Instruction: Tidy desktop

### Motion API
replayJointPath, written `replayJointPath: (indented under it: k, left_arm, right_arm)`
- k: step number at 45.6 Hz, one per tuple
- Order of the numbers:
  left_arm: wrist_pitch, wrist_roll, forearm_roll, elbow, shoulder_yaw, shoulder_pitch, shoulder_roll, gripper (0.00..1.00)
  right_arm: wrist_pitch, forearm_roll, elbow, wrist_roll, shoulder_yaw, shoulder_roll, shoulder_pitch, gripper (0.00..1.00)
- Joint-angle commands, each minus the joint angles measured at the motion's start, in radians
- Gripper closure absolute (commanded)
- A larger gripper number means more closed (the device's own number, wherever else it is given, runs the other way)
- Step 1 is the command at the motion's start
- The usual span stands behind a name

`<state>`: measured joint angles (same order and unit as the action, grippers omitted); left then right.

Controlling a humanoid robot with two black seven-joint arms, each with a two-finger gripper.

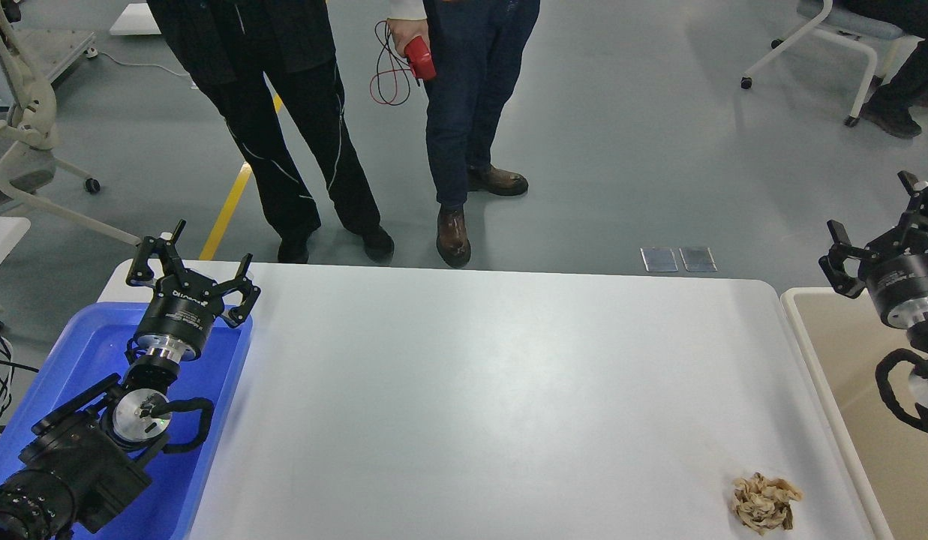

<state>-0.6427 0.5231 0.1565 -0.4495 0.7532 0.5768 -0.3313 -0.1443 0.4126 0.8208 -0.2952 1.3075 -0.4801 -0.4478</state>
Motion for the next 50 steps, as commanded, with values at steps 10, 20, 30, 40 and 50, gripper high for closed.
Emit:
replayJointPath:
  k: [10, 20, 30, 40, 50]
  left_arm:
    - [0.000, 0.000, 0.000, 0.000, 0.000, 0.000, 0.000, 0.00]
    - [0.000, 0.000, 0.000, 0.000, 0.000, 0.000, 0.000, 0.00]
    - [0.000, 0.000, 0.000, 0.000, 0.000, 0.000, 0.000, 0.00]
    - [0.000, 0.000, 0.000, 0.000, 0.000, 0.000, 0.000, 0.00]
    - [0.000, 0.000, 0.000, 0.000, 0.000, 0.000, 0.000, 0.00]
  right_arm:
    - [0.000, 0.000, 0.000, -0.002, -0.005, 0.003, -0.015, 0.00]
    - [0.002, 0.000, -0.003, -0.001, -0.034, -0.002, -0.022, 0.00]
    - [0.002, 0.000, -0.068, -0.001, -0.091, -0.002, -0.054, 0.00]
    - [-0.001, 0.000, -0.052, -0.002, -0.139, -0.038, -0.068, 0.00]
    - [-0.001, 0.023, -0.051, -0.002, -0.207, -0.057, -0.107, 0.00]
